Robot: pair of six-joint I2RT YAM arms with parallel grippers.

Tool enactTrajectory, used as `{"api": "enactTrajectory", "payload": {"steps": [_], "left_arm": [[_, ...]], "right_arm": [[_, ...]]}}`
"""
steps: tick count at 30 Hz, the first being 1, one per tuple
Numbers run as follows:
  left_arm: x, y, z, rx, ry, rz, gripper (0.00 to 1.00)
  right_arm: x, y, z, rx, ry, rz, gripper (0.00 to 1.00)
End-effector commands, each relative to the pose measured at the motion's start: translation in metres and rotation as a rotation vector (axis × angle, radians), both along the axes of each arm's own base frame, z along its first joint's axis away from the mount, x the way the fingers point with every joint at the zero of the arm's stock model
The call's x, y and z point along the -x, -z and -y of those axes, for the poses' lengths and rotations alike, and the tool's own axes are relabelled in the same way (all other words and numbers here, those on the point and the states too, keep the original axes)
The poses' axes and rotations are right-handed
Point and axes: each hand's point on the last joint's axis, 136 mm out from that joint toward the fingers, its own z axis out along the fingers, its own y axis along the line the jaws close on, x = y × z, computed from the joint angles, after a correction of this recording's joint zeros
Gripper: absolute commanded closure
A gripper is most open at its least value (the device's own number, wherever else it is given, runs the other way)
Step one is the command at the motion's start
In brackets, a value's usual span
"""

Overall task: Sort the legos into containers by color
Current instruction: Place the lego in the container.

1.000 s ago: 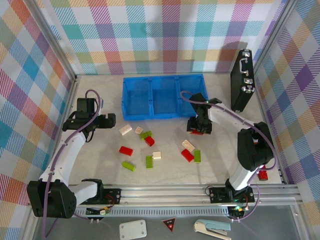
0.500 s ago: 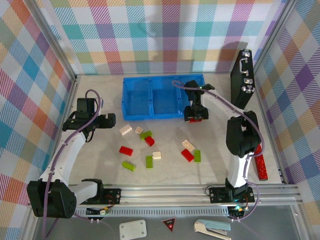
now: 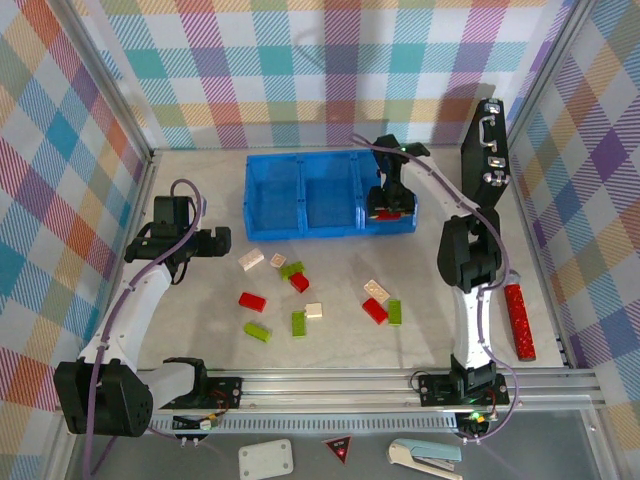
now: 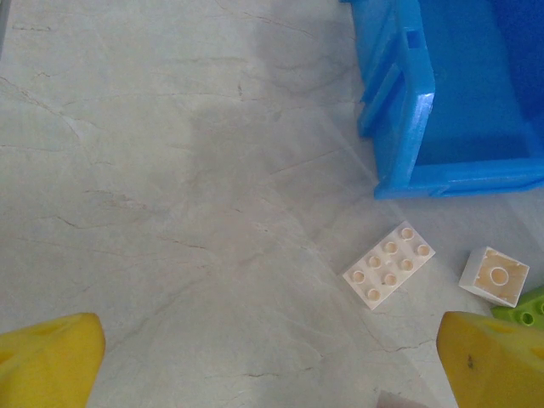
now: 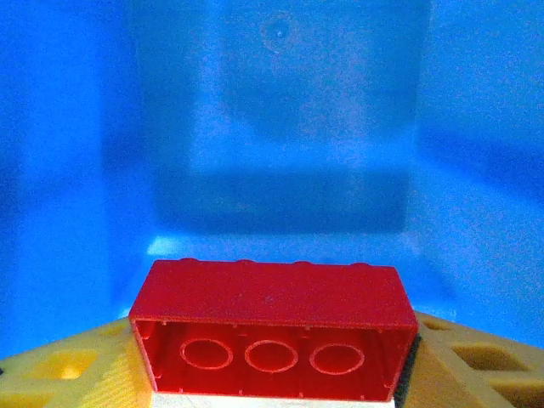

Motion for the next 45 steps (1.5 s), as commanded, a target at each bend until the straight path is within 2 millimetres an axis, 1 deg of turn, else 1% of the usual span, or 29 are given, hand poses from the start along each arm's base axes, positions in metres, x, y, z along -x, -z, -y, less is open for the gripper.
{"api": "enactTrajectory", "payload": {"steps": [1,8,14,17,20,25,29,32,34,39,45], "left_arm": [[0.006,0.002,0.000,-0.020,0.015,-0.011,0.00],[0.006,0.003,0.000,-0.021,0.013,-0.013,0.00],[0.006,0.003,0.000,-0.019,0.015,-0.014,0.00],[0.006,0.004,0.000,-0.019,0.016,-0.017,0.00],[0.006,0.004,0.000,-0.018,0.016,-0.019,0.00],[0.006,0.004,0.001,-0.017,0.018,-0.019,0.00],[0.006,0.003,0.004,-0.003,0.029,-0.012,0.00],[0.005,0.004,-0.001,-0.010,-0.009,-0.015,0.00],[0.004,0.004,-0.002,-0.001,-0.026,-0.027,0.00],[0.001,0.007,0.008,0.060,-0.008,-0.048,0.00],[0.005,0.001,0.015,0.081,-0.007,-0.059,0.02]], "right_arm": [[0.002,0.007,0.000,-0.015,-0.012,-0.055,0.33],[-0.002,0.032,-0.001,-0.020,-0.009,-0.096,0.32],[-0.001,0.050,-0.003,-0.017,-0.010,-0.133,0.31],[0.000,0.055,-0.001,-0.004,-0.011,-0.141,0.29],[-0.001,0.054,-0.001,-0.003,-0.011,-0.138,0.27],[-0.002,0.044,-0.001,-0.012,-0.008,-0.121,0.25],[0.000,0.028,-0.002,-0.026,-0.004,-0.103,0.26],[0.005,0.014,-0.003,-0.045,-0.004,-0.090,0.26],[0.010,0.004,-0.003,-0.057,0.001,-0.077,0.26],[0.023,-0.017,-0.006,-0.108,0.002,-0.055,0.26],[0.046,-0.034,0.002,-0.097,0.005,-0.029,0.27]]}}
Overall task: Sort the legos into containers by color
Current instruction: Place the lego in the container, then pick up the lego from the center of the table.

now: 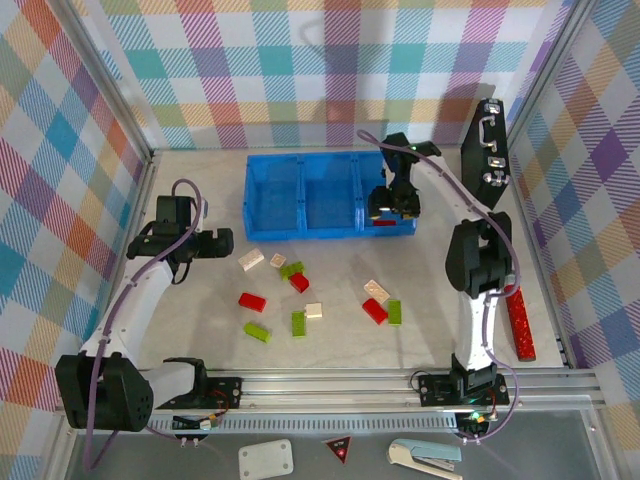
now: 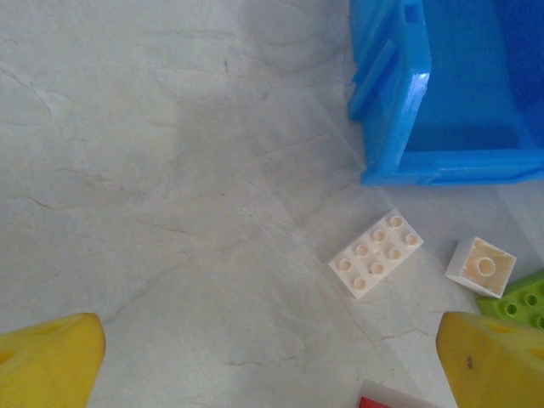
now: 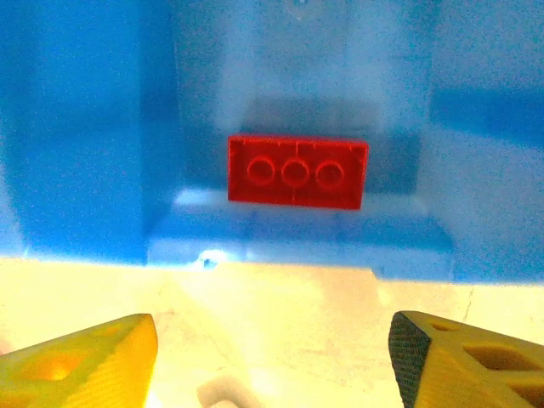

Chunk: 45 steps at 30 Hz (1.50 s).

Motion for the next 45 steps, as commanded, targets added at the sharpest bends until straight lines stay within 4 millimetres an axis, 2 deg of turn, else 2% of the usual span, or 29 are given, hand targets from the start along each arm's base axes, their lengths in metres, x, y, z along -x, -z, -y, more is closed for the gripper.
{"api": "enactTrajectory", "payload": {"steps": [1,10,14,20,26,37,45], "left_arm": [[0.003,-0.011,0.009,0.031,0.005,-0.016,0.02],[0.011,-0.007,0.036,0.085,0.008,-0.125,0.04],[0.013,-0.003,0.054,0.118,0.001,-0.140,0.06],[0.016,0.014,0.074,0.109,-0.006,-0.199,0.07],[0.018,0.035,0.102,0.122,-0.001,-0.258,0.10],[0.004,0.069,0.149,0.212,-0.165,-0.276,0.13],[-0.002,0.096,0.171,0.206,-0.250,-0.331,0.14]], "right_arm": [[0.020,-0.009,0.002,-0.004,0.009,-0.008,0.27],[0.058,-0.022,0.013,-0.017,0.022,0.028,0.28],[0.077,-0.021,0.019,-0.021,0.031,0.030,0.28],[0.099,-0.014,0.026,-0.024,0.034,0.016,0.28],[0.109,-0.007,0.029,-0.020,0.027,0.005,0.28],[0.114,-0.004,0.031,-0.023,0.020,0.010,0.28],[0.117,-0.007,0.036,-0.001,0.019,0.021,0.28]]}}
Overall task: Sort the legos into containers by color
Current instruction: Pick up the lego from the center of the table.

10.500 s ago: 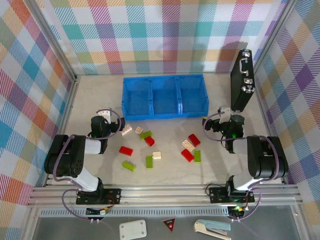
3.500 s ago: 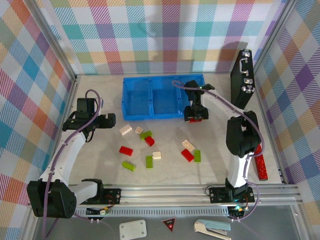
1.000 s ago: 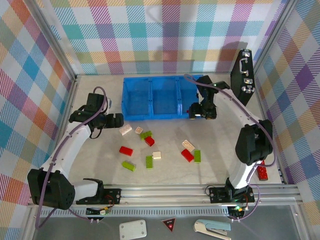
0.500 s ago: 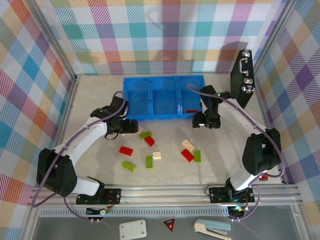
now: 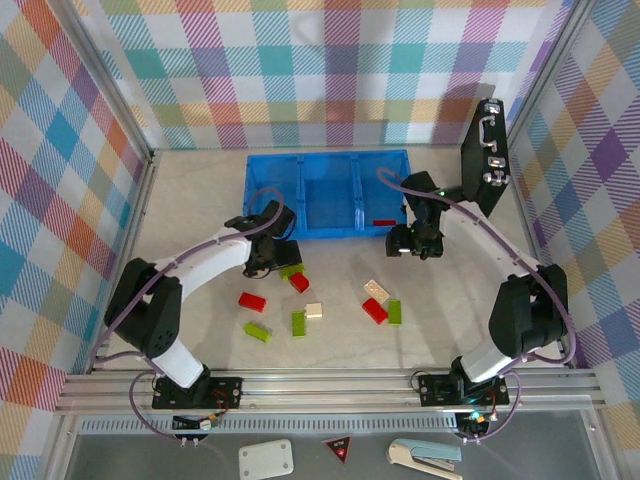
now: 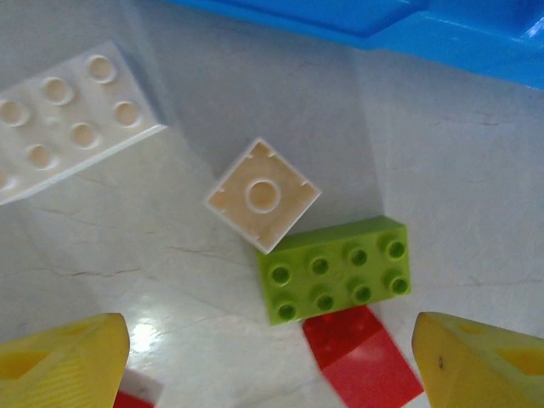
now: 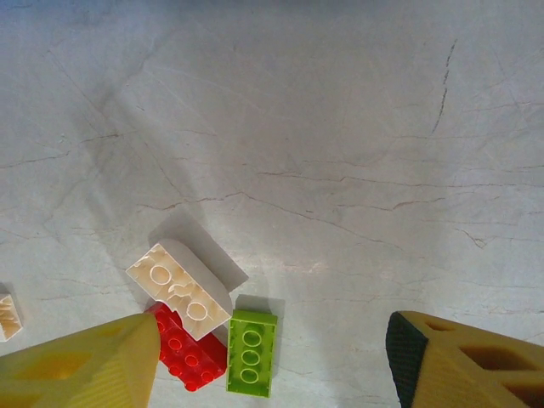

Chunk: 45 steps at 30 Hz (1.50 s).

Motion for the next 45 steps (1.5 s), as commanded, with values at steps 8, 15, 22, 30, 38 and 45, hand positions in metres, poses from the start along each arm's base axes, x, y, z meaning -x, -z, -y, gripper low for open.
{"api": "enactTrajectory", "payload": {"steps": [8,15,22,30,38,45], "left_arm": [[-0.011,0.019,0.025,0.026,-0.076,-0.024,0.14],[-0.010,0.038,0.035,0.042,-0.086,-0.060,0.14],[-0.006,0.050,0.036,0.024,-0.084,-0.091,0.15],[-0.005,0.052,0.036,0.018,-0.081,-0.093,0.23],[-0.005,0.048,0.037,0.019,-0.068,-0.084,0.33],[-0.006,0.041,0.037,0.017,-0.059,-0.073,0.37]], "right_arm": [[0.006,-0.003,0.005,0.025,-0.007,0.012,0.28],[0.004,-0.006,0.005,0.028,-0.013,0.020,0.28],[0.005,-0.006,0.006,0.031,-0.018,0.018,0.28],[0.005,-0.005,0.006,0.030,-0.019,0.016,0.28],[0.006,-0.005,0.006,0.028,-0.017,0.016,0.28],[0.008,-0.003,0.006,0.024,-0.017,0.017,0.28]]}}
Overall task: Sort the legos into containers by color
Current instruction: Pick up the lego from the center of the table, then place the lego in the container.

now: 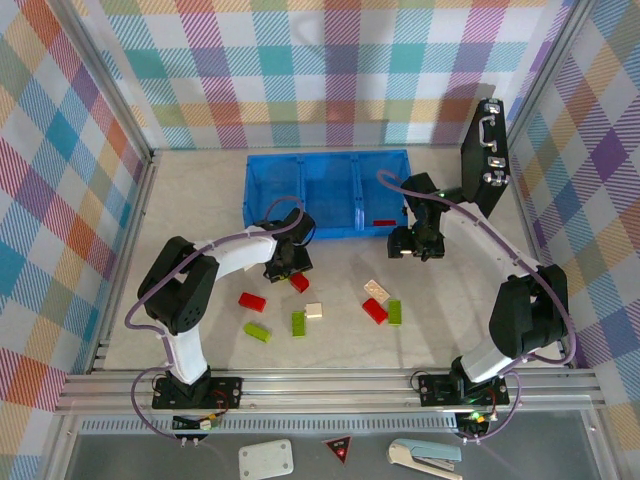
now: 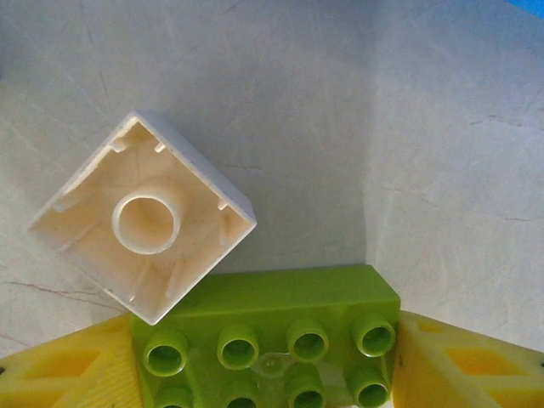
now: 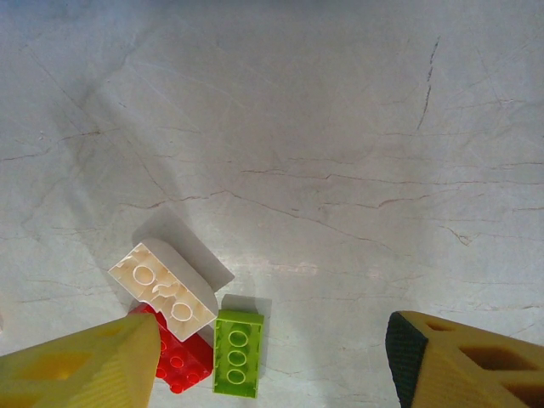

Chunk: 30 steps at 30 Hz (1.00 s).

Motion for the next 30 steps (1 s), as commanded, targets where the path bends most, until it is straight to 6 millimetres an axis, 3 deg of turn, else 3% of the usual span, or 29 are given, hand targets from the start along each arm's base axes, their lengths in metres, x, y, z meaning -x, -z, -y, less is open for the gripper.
{"api": "enactTrajectory", "payload": {"steps": [1,8,30], "left_arm": [[-0.001,-0.010,0.007,0.009,0.022,0.009,0.37],[-0.009,-0.029,0.013,0.009,0.052,0.041,0.38],[-0.055,-0.091,0.068,0.040,0.205,0.145,0.39]], "right_arm": [[0.006,-0.006,0.001,-0.004,-0.014,0.016,0.28],[0.008,-0.008,0.002,-0.003,-0.011,0.023,0.28],[0.037,-0.006,0.027,0.070,0.019,0.033,0.27]]}}
